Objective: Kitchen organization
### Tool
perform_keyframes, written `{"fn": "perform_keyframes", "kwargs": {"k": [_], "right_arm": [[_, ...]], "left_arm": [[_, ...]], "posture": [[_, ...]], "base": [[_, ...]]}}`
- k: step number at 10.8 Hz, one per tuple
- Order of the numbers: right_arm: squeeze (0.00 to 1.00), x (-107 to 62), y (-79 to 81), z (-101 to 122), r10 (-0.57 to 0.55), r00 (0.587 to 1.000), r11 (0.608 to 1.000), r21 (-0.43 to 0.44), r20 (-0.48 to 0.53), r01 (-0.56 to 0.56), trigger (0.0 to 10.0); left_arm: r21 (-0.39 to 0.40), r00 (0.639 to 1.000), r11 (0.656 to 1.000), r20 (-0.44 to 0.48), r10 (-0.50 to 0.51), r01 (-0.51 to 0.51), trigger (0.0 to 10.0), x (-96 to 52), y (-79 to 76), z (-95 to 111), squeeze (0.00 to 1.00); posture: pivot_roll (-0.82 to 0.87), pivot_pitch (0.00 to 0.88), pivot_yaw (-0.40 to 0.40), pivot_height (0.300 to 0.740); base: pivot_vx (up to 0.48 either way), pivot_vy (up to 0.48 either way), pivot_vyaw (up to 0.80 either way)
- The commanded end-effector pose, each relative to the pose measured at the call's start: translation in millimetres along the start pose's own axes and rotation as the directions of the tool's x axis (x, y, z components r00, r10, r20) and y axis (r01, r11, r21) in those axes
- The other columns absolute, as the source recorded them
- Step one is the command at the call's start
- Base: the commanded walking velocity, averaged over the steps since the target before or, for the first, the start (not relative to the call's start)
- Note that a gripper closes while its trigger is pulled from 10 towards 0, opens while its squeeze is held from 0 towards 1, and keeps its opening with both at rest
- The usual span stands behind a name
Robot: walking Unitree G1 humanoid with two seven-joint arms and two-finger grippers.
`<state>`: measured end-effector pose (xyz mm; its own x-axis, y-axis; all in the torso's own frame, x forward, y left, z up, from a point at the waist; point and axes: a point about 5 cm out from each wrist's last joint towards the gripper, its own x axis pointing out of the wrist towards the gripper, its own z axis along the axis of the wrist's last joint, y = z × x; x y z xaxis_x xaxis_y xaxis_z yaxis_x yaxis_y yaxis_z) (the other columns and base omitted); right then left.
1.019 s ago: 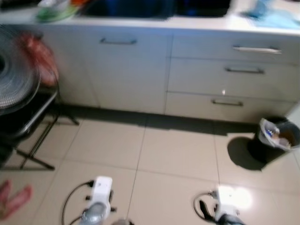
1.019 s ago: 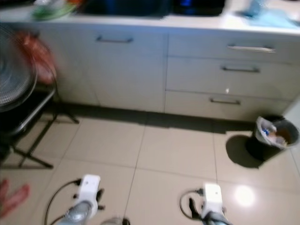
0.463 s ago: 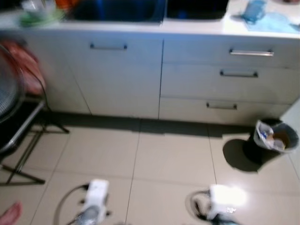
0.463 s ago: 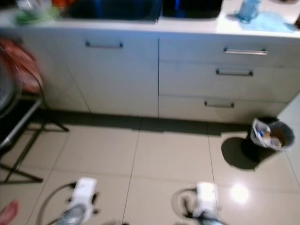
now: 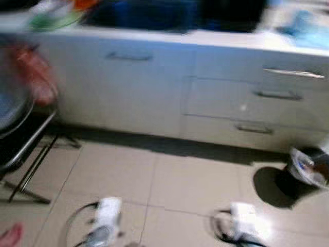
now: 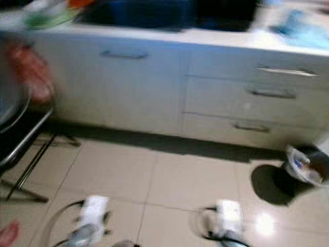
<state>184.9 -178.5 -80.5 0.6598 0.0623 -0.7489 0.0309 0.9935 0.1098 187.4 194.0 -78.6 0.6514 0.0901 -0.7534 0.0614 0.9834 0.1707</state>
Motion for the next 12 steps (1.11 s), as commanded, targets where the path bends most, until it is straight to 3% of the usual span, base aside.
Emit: {"fn": "perform_keyframes", "kwargs": {"k": [1, 12], "right_arm": [[0.0, -4.3, -11.0, -8.5, -0.032, 0.999, 0.999, 0.0, -0.026, 0.032, 10.0], [0.0, -4.4, -11.9, -8.8, -0.036, 0.999, 0.999, 0.017, -0.027, 0.037, 10.0]], "left_arm": [[-0.003, 1.0, 1.0, 0.011, -0.014, 0.014, 10.0, 1.1, -7.0, 4.5, 0.0], [-0.022, 1.0, 1.0, -0.013, -0.008, 0.007, 10.0, -0.3, -6.9, -2.1, 0.0]], "posture": [[-0.05, 0.105, 0.04, 0.74], [-0.04, 0.138, 0.032, 0.74]], "base": [[0.307, 0.0, 0.0], [0.305, 0.0, 0.0]]}}
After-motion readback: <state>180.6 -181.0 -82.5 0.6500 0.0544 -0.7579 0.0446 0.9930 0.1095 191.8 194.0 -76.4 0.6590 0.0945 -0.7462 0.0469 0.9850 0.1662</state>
